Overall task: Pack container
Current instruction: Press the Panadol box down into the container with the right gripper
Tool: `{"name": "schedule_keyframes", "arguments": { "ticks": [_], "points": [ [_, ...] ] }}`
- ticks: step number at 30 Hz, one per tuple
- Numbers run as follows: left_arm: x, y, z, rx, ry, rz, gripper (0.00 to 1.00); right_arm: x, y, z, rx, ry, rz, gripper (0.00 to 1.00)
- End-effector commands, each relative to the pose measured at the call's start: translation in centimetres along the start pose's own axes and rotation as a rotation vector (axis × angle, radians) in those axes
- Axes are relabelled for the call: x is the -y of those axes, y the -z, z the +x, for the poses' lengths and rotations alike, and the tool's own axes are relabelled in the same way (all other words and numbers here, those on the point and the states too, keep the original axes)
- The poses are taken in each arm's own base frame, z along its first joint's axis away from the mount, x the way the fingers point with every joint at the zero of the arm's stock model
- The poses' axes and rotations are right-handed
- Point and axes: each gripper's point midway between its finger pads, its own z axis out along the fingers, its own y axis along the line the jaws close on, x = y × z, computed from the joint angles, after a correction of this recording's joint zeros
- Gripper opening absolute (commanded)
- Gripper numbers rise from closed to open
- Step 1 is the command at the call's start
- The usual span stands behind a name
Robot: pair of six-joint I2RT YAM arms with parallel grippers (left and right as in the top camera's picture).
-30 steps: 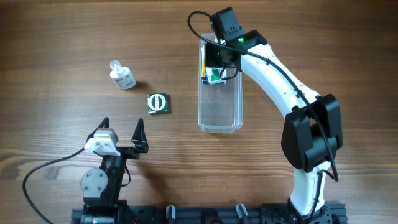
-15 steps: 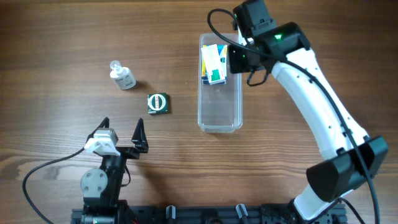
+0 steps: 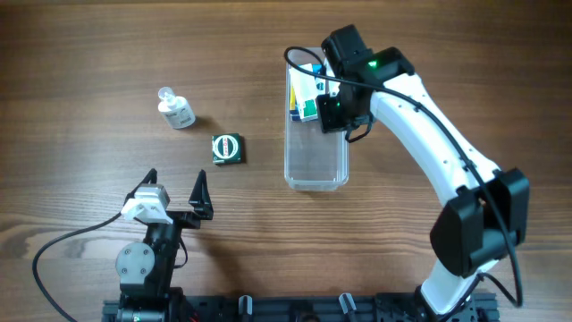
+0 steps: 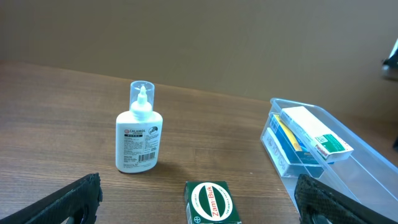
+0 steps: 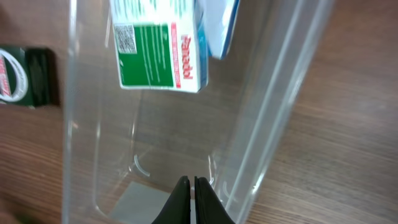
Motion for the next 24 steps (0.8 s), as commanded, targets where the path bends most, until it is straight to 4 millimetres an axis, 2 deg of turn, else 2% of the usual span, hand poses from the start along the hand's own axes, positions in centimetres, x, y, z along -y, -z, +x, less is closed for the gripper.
{"name": "schedule_keyframes", "arguments": {
  "ticks": [1,12,19,24],
  "points": [
    [0.0,0.0,0.2,-0.003,-0.019,0.007,1.00,-1.3,-2.2,0.9,-0.060,0.045,-0.035,0.04],
    [0.0,0.0,0.2,-0.003,-0.019,0.007,1.00,-1.6,-3.7,1.8,-0.098,0.044,-0.035,0.04],
    [0.0,0.0,0.2,-0.003,-0.019,0.007,1.00,-2.0,-5.0,1.6,-0.070,0.027,-0.058,0.04],
    [0.0,0.0,0.2,-0.003,-0.019,0.007,1.00,-2.2,-5.2,0.9,-0.043,0.031,-0.065,0.04]
  ]
}}
